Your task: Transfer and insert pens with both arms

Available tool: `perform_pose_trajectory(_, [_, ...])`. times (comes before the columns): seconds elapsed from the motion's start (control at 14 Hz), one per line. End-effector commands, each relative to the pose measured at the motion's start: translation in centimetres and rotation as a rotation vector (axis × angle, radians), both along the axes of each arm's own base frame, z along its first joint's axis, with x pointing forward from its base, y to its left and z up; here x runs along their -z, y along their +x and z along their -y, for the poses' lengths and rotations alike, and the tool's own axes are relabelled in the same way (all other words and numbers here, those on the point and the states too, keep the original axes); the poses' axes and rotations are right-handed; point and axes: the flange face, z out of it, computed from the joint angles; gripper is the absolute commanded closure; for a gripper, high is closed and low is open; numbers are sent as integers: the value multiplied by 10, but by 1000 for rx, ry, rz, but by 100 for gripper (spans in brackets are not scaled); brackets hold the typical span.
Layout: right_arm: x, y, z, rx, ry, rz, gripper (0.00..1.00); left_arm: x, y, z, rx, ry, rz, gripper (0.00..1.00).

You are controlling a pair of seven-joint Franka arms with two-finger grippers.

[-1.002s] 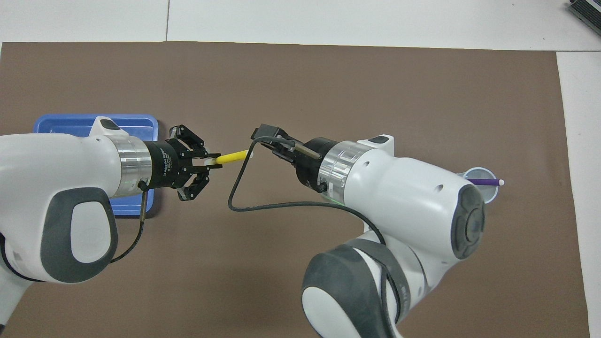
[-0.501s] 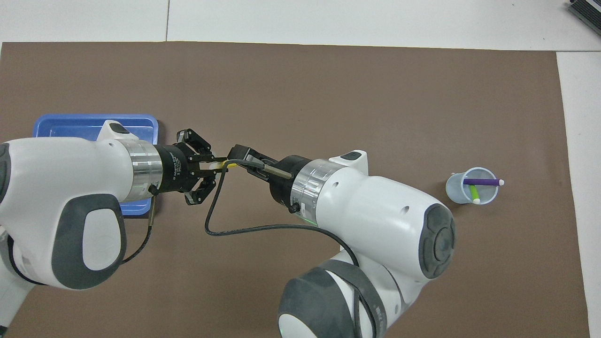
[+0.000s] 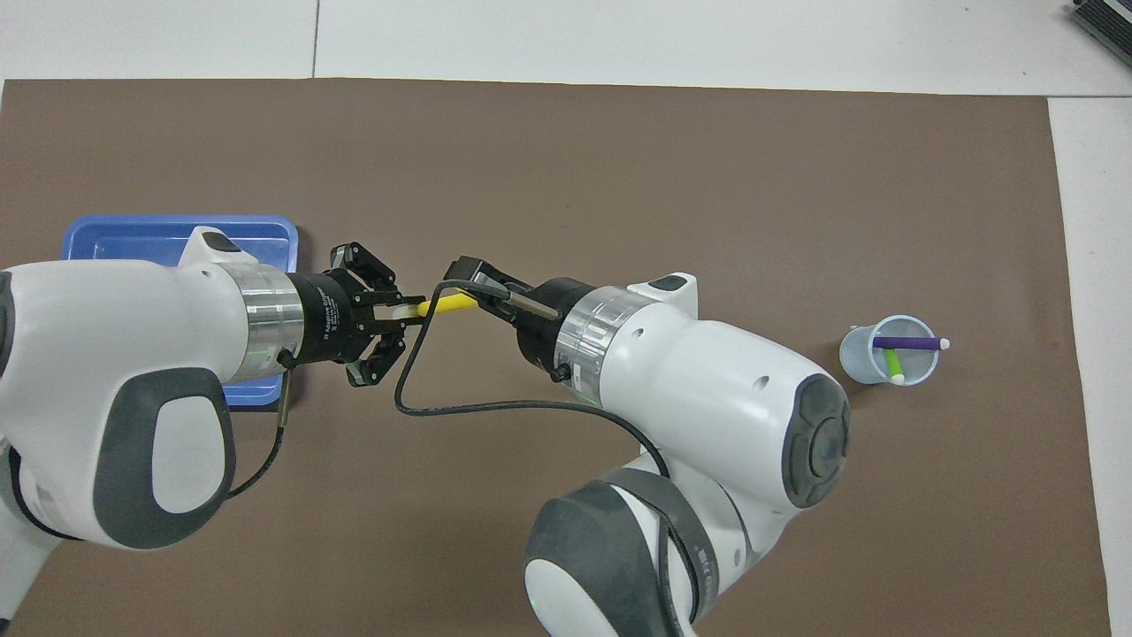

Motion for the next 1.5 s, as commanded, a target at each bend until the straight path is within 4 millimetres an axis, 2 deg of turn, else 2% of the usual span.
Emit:
perform_pose_trajectory(0.0, [2,4,-1,2,2,18,56,-3,-10,-2,-5,16,-5,100])
perform_pose_trajectory(0.14, [1,3,-1,13,10,9,58,-4,-11,-2,-5,15,-3,100])
perform_pose_trajectory(0.36, [1,2,-3,13,15,0,54,-8,-12,-2,-5,13,2,100])
perform_pose_trajectory(0.72, [2,-1,-3,12,13,-4,54,-9,-12,-2,-6,13,3,100])
perform_pose_trajectory(0.79, [3,-1,-3,12,12,-5,56,-9,-12,-2,-6,13,3,100])
perform_pose_trajectory(0.93, [5,-3,-4,9,9,-7,68,-9,-13,-2,-9,11,3,100])
perform_pose_trajectory(1.07, [4,-4,-4,19,18,-19,67,-10,-13,-2,-8,12,4,100])
perform_pose_trajectory(1.14, [4,-4,-5,30,23,-28,57,-10,-13,-2,-8,12,4,100])
perform_pose_trajectory(1.22, [3,-5,-5,33,27,-32,55,-10,-13,-2,-8,12,4,100])
perform_pose_trajectory(1.43, [3,-5,-5,32,27,-31,56,-12,-14,-3,-8,12,7,100])
